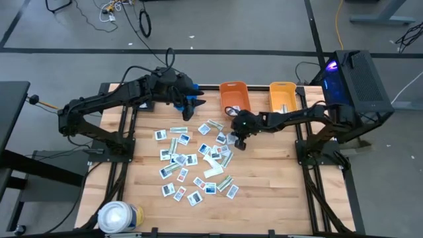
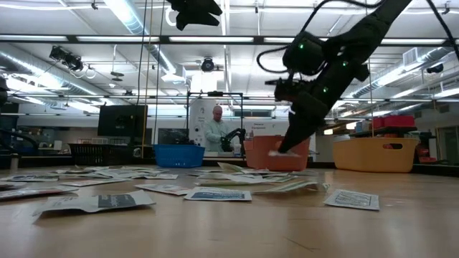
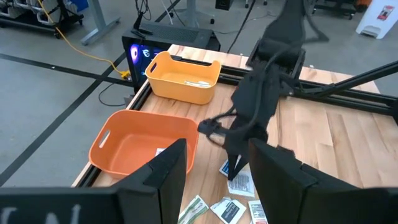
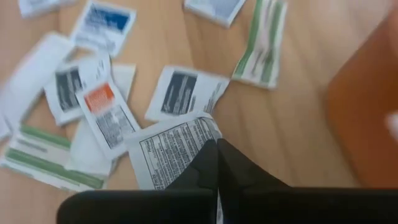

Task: Pick & Place First Aid Supplies
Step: Put the towelette pack into the orange bin

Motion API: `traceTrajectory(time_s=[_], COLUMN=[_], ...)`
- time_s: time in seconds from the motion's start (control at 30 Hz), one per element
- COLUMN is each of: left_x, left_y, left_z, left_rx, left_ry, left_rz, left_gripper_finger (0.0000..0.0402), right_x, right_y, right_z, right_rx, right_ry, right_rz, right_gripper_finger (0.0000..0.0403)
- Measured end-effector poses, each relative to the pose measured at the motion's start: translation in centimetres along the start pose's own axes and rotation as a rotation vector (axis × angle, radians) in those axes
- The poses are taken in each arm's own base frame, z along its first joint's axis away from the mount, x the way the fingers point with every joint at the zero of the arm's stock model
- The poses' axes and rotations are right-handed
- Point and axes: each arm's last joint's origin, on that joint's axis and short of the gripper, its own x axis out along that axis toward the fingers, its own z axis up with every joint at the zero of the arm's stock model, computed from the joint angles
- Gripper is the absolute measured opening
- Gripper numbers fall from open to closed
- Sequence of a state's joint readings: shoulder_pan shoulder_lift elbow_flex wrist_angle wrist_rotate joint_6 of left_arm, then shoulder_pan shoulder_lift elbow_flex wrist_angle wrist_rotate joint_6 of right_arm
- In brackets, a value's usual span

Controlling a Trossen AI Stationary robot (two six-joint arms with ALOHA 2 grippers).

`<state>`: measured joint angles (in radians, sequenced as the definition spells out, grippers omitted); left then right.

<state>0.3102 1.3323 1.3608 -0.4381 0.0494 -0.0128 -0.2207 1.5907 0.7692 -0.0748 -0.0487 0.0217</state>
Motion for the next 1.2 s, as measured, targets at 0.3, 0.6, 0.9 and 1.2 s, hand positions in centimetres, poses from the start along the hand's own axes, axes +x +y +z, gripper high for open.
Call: traceTrajectory(time_s=[0.3, 0.6, 0.9, 1.2], left_x=[0.0, 0.0, 0.0, 0.0], left_y=[0.0, 0.0, 0.0, 0.1], left_z=[0.1, 0.3, 0.3, 0.3], left_rx=[0.001, 0.001, 0.001, 0.001], left_ry=[-0.012, -0.028, -0.030, -0.031], left_rz=[0.000, 0.003, 0.016, 0.049], left_gripper_finger=[0.0177, 0.0177, 0.0177, 0.0177], right_x=[-3.9, -6.4, -6.2, -6.8], right_y=[-0.1, -0.8, -3.3, -6.5], right_z=[1.9, 3.1, 2.9, 2.8], right_rx=[0.027, 0.108, 0.322, 0.452], right_ry=[-0.170, -0.318, -0.333, -0.384], right_rz=[-0.115, -0.294, -0.358, -0.426], right_gripper_finger=[0.0000, 0.0000, 0.0000, 0.0000])
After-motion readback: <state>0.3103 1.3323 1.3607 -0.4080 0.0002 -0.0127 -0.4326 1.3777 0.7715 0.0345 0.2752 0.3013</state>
